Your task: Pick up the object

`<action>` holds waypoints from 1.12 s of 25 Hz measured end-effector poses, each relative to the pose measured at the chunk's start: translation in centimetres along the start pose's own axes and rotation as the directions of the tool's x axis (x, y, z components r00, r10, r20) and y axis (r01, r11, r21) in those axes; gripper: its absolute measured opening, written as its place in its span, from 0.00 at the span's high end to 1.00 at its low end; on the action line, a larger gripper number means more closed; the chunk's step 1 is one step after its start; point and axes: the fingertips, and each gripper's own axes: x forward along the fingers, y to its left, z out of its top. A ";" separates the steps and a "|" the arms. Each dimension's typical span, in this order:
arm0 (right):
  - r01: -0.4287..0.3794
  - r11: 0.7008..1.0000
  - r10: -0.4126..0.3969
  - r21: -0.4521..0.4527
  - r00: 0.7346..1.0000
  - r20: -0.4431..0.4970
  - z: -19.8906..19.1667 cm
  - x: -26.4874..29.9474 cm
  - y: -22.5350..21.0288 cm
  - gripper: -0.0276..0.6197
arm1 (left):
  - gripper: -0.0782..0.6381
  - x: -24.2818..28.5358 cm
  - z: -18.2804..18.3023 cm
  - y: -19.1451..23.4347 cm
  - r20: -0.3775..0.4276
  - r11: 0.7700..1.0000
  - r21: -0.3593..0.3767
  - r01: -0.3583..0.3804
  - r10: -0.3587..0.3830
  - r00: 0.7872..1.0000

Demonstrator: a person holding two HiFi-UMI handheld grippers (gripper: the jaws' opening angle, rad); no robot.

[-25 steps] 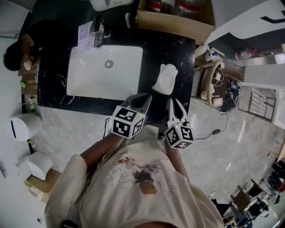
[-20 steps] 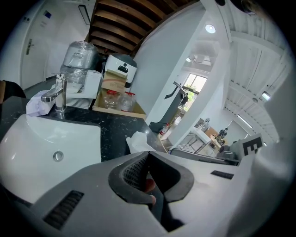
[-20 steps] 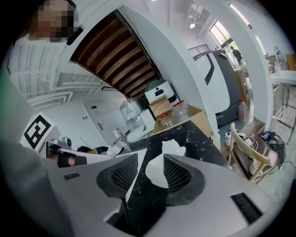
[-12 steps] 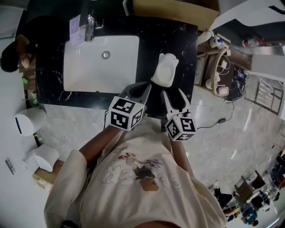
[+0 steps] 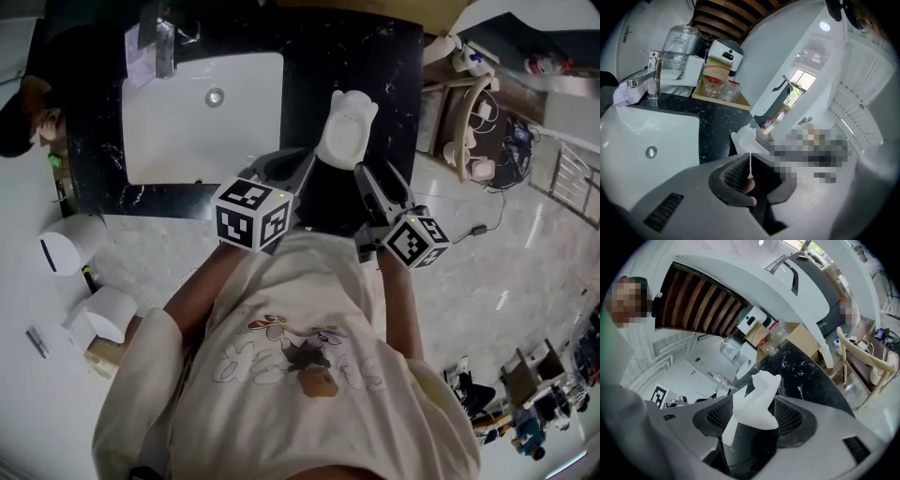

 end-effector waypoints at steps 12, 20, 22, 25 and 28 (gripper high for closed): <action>-0.047 0.997 0.054 0.063 0.992 -0.117 0.5 1.8 -2.0 0.55 | 0.70 2.6 0.1 -2.2 -0.056 0.988 0.152 0.032 -0.023 0.998; -0.100 0.956 0.149 0.277 0.976 -0.162 1.1 2.7 -3.1 0.55 | 0.63 4.1 -0.5 -4.3 -0.095 0.933 0.358 0.043 -0.010 0.995; -0.107 0.947 0.164 0.303 0.972 -0.168 1.3 3.1 -3.2 0.55 | 0.63 4.6 -0.5 -4.3 -0.100 0.928 0.369 0.045 -0.008 0.995; -0.118 0.937 0.186 0.329 0.966 -0.182 1.3 3.8 -3.2 0.55 | 0.63 5.2 -0.4 -4.0 -0.110 0.926 0.375 0.044 -0.003 0.994; -0.120 0.925 0.202 0.359 0.959 -0.200 1.3 4.4 -3.3 0.55 | 0.63 5.7 -0.6 -3.9 -0.127 0.918 0.393 0.045 0.006 0.992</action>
